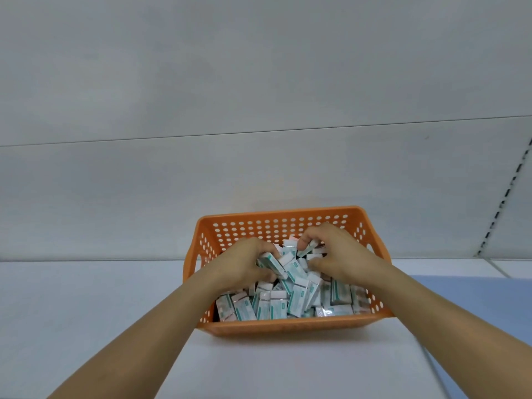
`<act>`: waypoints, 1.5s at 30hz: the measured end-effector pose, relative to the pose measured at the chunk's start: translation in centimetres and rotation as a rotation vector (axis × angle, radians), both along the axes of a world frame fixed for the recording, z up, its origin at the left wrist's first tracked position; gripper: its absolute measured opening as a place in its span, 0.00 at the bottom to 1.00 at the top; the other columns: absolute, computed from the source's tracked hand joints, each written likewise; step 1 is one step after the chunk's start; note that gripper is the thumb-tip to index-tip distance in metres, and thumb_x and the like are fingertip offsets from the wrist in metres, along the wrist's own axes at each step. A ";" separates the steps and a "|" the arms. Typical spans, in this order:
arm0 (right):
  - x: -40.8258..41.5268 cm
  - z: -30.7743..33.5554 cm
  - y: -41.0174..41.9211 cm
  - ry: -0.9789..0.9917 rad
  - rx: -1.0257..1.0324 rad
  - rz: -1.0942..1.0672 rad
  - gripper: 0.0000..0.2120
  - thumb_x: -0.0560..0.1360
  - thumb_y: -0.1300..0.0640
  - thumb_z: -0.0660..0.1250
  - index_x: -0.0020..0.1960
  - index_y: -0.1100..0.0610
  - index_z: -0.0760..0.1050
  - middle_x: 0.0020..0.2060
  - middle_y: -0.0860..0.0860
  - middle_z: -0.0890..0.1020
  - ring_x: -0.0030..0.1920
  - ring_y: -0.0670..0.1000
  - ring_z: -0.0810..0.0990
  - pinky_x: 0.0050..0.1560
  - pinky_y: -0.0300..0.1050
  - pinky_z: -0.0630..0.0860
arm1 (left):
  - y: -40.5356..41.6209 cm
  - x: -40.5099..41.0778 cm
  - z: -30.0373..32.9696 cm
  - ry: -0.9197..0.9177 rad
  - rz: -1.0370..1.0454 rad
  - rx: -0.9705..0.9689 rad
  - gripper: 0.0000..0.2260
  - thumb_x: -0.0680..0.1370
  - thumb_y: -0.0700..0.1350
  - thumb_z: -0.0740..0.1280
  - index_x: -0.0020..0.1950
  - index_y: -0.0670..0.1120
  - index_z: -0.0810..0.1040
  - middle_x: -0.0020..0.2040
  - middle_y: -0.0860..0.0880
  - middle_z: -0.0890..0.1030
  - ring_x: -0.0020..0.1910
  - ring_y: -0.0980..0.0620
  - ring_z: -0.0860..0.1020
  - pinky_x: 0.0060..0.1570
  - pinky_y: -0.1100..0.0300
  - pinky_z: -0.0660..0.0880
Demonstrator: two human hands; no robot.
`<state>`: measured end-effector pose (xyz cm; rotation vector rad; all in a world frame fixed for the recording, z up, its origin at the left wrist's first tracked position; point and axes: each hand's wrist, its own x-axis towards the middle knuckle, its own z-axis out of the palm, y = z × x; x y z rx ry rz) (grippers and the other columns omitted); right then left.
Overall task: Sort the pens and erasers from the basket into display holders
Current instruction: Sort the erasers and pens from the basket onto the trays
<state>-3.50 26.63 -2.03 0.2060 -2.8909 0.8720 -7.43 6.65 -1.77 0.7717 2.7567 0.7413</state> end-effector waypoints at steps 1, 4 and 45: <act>0.2 0.0 0.0 0.018 0.000 0.001 0.15 0.73 0.60 0.71 0.50 0.41 0.75 0.58 0.44 0.72 0.56 0.46 0.72 0.53 0.40 0.73 | 0.0 0.1 0.1 0.023 0.009 -0.002 0.09 0.74 0.42 0.74 0.50 0.55 0.81 0.51 0.56 0.81 0.47 0.59 0.78 0.45 0.60 0.77; 1.2 0.7 0.2 0.100 -0.074 0.018 0.14 0.73 0.61 0.71 0.50 0.42 0.75 0.56 0.41 0.74 0.54 0.41 0.73 0.51 0.32 0.72 | -0.4 0.9 1.0 0.061 0.055 0.085 0.06 0.74 0.44 0.74 0.47 0.55 0.81 0.48 0.58 0.81 0.45 0.60 0.78 0.47 0.59 0.78; 11.7 -6.4 23.3 -0.089 0.463 -0.147 0.11 0.73 0.42 0.64 0.51 0.47 0.74 0.49 0.44 0.72 0.50 0.48 0.71 0.43 0.44 0.71 | 24.9 8.2 -9.4 0.228 0.038 0.075 0.10 0.79 0.51 0.65 0.60 0.56 0.78 0.56 0.53 0.75 0.59 0.52 0.71 0.58 0.55 0.68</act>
